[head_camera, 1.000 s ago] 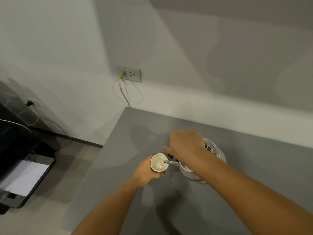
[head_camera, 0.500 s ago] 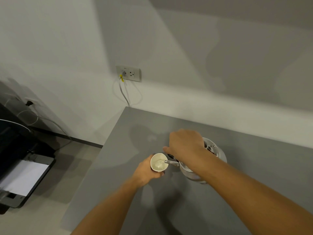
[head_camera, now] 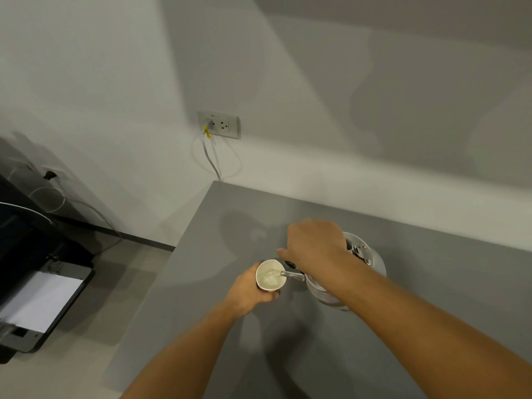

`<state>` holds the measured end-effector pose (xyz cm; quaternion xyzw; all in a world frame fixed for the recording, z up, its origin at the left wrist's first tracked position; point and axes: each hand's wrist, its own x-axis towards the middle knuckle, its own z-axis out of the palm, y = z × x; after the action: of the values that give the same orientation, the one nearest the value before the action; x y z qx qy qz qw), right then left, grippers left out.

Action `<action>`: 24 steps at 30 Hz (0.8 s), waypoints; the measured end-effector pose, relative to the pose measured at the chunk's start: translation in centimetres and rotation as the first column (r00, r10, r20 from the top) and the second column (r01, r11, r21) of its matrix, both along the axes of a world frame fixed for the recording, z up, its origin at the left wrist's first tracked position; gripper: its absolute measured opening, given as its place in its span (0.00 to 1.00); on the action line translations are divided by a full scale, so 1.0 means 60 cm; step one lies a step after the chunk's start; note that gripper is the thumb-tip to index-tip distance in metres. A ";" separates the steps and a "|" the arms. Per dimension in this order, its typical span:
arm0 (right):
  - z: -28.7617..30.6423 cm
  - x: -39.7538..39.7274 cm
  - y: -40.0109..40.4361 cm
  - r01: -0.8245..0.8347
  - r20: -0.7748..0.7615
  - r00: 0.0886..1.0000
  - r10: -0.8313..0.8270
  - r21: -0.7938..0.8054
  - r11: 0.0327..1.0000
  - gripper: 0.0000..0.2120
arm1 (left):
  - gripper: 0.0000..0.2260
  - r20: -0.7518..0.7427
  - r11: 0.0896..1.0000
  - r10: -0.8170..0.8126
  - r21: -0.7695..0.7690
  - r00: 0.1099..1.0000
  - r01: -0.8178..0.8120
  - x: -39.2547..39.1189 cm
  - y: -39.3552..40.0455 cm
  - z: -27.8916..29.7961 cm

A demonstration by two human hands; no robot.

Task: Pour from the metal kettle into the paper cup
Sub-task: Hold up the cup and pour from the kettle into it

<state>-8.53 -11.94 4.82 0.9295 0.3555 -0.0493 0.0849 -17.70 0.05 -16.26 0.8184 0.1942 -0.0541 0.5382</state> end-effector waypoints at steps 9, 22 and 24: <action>0.003 -0.005 0.001 0.008 -0.013 1.000 -0.008 0.007 1.000 0.21 | 0.30 -0.005 1.000 0.003 -0.008 1.000 -0.003 -0.001 0.000 0.001; 0.005 -0.007 0.005 -0.001 -0.004 1.000 0.002 0.009 1.000 0.21 | 0.29 -0.026 1.000 0.015 -0.015 1.000 -0.016 -0.001 -0.001 0.002; 0.007 -0.009 0.006 -0.014 0.007 1.000 0.014 0.008 1.000 0.20 | 0.29 -0.024 1.000 0.018 -0.015 1.000 -0.018 -0.001 -0.001 0.001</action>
<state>-9.07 -11.60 5.24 0.9275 0.3619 -0.0442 0.0826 -17.77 0.01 -16.19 0.8119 0.2075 -0.0605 0.5423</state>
